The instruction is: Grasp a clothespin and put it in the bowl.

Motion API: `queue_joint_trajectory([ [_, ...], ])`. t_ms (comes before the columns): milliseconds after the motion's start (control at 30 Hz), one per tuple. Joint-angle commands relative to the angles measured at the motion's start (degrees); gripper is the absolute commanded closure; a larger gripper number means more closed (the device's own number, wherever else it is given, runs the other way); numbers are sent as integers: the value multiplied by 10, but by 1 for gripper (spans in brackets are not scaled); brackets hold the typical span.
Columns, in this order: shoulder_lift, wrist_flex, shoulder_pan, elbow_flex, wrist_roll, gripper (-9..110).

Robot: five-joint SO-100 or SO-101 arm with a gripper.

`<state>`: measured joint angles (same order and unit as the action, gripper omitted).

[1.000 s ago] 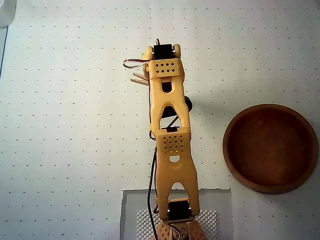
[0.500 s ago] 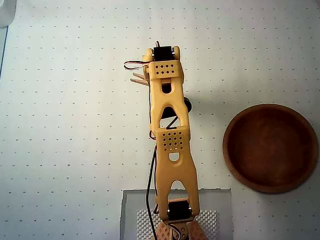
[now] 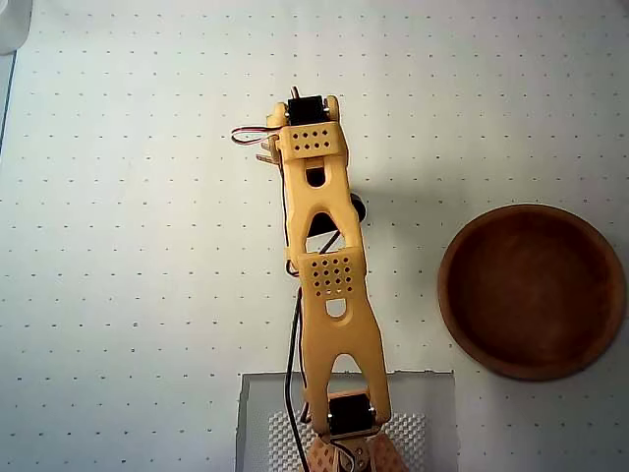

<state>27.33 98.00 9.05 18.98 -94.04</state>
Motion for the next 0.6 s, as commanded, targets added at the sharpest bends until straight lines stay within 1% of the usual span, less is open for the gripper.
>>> queue_joint_trajectory([
  [0,26,-2,2,-30,6,105],
  [200,55,1,6,-23,57,105],
  [400,101,49,11,-24,80,105],
  [567,124,47,15,-23,146,105],
])
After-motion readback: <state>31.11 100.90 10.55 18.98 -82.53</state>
